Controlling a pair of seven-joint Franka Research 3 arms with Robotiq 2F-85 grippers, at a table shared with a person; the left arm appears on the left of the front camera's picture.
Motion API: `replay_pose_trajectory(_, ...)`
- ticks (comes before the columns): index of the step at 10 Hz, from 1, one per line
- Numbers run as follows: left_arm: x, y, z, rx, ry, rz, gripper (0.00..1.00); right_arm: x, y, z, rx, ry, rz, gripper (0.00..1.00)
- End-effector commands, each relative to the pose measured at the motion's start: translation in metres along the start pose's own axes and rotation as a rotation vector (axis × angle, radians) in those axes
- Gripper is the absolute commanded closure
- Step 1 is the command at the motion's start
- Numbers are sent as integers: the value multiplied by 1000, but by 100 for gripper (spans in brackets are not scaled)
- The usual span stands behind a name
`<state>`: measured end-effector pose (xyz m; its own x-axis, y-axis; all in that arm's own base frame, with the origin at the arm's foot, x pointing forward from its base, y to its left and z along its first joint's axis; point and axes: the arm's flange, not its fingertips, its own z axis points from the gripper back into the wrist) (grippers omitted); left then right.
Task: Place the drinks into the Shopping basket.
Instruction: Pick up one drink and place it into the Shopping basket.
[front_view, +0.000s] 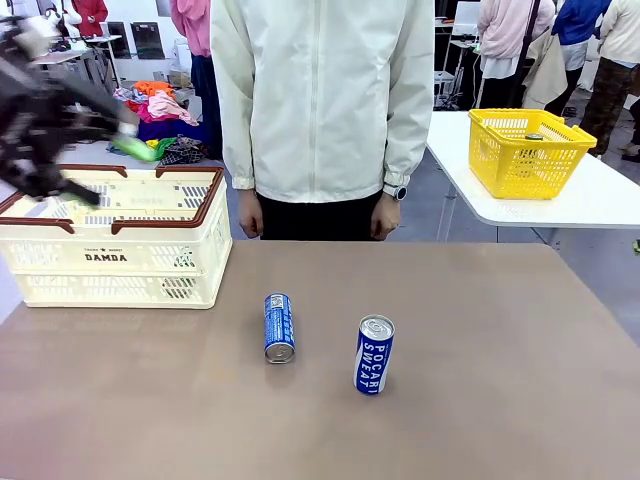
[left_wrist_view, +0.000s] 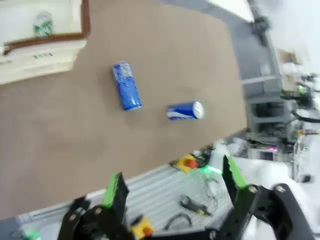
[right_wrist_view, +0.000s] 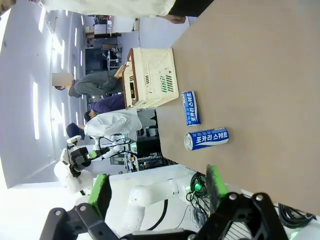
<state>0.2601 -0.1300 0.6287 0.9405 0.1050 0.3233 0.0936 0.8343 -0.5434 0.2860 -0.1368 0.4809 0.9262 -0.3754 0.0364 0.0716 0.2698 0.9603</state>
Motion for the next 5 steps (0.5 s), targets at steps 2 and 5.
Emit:
replay_pose_trajectory(2,40,-79,-86,318,80,-67,0,2,7,2,21,-9,-18,0)
replay_pose_trajectory(5,20,-111,-194,500,91,-25,0,2,7,2,21,-9,-18,0)
